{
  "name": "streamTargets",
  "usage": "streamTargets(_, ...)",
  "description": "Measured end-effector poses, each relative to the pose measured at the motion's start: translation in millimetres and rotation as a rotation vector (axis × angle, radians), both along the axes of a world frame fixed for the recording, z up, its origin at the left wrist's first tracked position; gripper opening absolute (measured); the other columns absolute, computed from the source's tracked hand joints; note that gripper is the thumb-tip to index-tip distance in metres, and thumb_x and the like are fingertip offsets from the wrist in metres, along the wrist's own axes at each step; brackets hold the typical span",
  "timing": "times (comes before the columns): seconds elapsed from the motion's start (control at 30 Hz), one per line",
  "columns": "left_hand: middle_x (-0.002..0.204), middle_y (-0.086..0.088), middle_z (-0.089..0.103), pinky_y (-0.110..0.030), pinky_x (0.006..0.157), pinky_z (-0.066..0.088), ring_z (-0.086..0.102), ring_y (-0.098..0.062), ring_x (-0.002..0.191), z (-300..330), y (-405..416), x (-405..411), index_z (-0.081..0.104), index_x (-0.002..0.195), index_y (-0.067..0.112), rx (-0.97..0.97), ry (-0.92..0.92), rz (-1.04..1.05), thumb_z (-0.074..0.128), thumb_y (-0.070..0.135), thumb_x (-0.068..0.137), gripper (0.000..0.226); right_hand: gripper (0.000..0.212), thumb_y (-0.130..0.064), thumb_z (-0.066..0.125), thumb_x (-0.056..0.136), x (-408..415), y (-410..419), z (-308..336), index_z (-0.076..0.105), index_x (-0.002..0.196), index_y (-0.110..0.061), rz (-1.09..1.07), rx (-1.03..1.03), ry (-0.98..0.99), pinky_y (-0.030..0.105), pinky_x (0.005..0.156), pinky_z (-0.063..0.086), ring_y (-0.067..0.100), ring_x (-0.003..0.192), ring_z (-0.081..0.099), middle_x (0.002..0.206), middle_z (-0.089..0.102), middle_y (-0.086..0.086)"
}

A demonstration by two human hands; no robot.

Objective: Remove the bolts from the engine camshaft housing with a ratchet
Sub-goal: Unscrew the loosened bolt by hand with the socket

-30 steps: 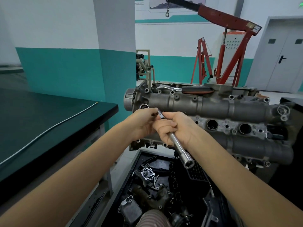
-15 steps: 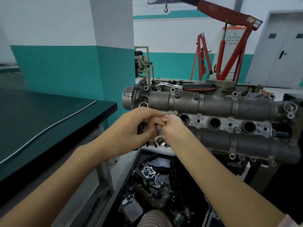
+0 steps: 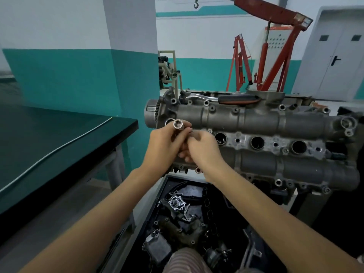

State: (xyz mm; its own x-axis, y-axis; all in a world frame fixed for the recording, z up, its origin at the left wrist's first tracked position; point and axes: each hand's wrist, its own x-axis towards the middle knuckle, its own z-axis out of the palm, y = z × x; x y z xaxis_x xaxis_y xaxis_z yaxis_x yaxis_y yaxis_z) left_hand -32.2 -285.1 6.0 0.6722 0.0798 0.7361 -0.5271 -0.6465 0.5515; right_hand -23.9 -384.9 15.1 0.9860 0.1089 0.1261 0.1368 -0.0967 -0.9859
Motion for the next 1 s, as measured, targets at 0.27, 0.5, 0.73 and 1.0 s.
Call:
streamTargets(0.27, 0.108, 0.01, 0.063, -0.007, 0.087, 0.041, 0.057, 0.003, 0.099, 3.5, 11.0, -17.0, 0.054, 0.126, 0.014, 0.095, 0.014, -0.047, 0.058, -0.002, 0.086, 0.044, 0.033, -0.025, 0.065, 0.081, 27.7, -10.4, -6.5, 0.056, 0.11, -0.012, -0.157, -0.852, -0.768, 0.033, 0.087, 0.04, 0.022, 0.102, 0.047, 0.108, 0.056, 0.004)
streamTargets(0.5, 0.103, 0.009, 0.068, -0.012, 0.088, 0.046, 0.063, 0.001, 0.098, 3.2, 15.7, -18.7, 0.064, 0.111, 0.016, 0.052, -0.08, -0.077, 0.063, -0.002, 0.084, 0.033, 0.016, -0.015, 0.068, 0.083, 45.0, -11.5, -18.8, 0.066, 0.096, -0.007, -0.064, -0.547, -0.818, 0.028, 0.068, 0.043, 0.014, 0.076, 0.051, 0.089, 0.059, 0.004)
streamTargets(0.73, 0.065, 0.009, 0.06, -0.015, 0.054, 0.044, 0.057, -0.002, 0.061, 8.3, 4.9, -8.1, 0.043, 0.072, 0.024, -0.062, -0.11, 0.11, 0.075, 0.025, 0.078, 0.033, 0.032, -0.019, 0.068, 0.082, 50.7, -12.6, -22.4, 0.055, 0.11, -0.011, 0.032, -0.439, -0.734, 0.026, 0.067, 0.048, 0.007, 0.068, 0.051, 0.104, 0.055, 0.0)
streamTargets(1.0, 0.083, 0.019, 0.051, -0.009, 0.069, 0.038, 0.05, -0.002, 0.075, 19.5, 19.6, -29.4, 0.053, 0.113, 0.018, 0.306, -0.082, 0.091, 0.059, 0.027, 0.09, 0.025, 0.009, -0.01, 0.062, 0.086, 51.9, -12.4, -28.1, 0.064, 0.094, -0.011, 0.001, -0.382, -0.801, 0.007, 0.062, 0.036, -0.006, 0.06, 0.042, 0.085, 0.053, -0.008)
